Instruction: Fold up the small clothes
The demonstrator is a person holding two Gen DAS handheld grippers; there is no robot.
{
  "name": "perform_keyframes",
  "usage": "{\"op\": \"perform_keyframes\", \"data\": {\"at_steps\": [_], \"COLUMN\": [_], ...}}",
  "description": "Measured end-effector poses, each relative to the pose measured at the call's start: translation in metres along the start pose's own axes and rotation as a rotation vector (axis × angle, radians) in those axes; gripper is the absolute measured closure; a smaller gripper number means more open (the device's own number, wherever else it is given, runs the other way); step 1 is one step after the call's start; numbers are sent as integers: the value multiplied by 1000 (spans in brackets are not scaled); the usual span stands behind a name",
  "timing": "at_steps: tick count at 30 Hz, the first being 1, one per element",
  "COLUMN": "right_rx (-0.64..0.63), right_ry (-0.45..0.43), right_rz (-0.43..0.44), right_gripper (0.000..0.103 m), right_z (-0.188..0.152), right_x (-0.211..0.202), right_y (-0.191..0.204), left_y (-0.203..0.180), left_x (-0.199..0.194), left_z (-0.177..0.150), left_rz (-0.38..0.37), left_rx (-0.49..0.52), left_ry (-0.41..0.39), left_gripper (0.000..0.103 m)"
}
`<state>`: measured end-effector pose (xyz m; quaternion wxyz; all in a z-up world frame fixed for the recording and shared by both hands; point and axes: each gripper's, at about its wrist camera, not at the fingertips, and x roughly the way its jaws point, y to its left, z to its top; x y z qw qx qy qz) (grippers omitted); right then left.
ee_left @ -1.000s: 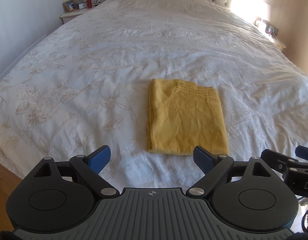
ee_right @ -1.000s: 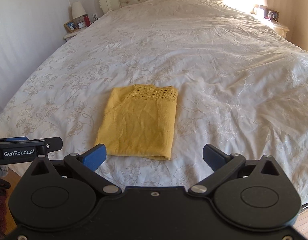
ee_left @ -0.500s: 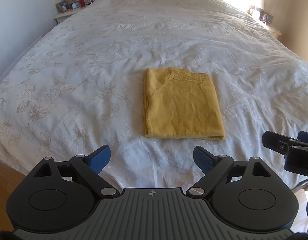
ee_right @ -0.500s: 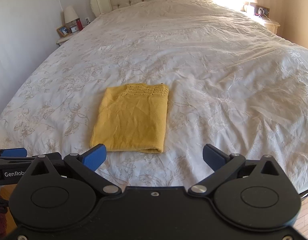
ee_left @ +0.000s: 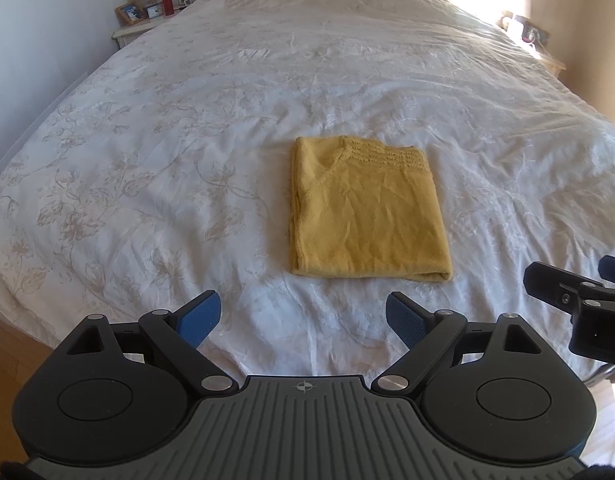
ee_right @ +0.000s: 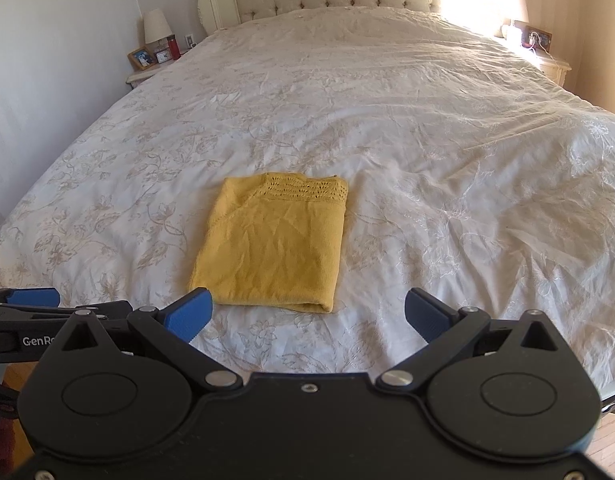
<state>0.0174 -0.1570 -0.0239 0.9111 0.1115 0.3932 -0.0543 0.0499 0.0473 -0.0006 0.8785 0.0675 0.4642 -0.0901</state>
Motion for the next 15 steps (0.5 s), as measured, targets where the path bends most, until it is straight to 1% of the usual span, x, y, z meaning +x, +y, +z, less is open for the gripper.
{"op": "perform_keyframes", "data": {"at_steps": [6,12,15], "right_rx": [10,7,-2], "right_ry": [17,38,51], "right_rz": [6,21,31], "right_gripper": [1,1,1], "right_z": [1,3,5], "right_x": [4,12,17], "right_y": [0,4,8], "left_y": [1,7,12], "left_x": [2,4,9], "left_z": [1,3,5], "left_rz": [-4,13,18], "left_rx": [4,-4,-13], "left_ry": [0,3,21], "left_gripper": [13,13,13]}}
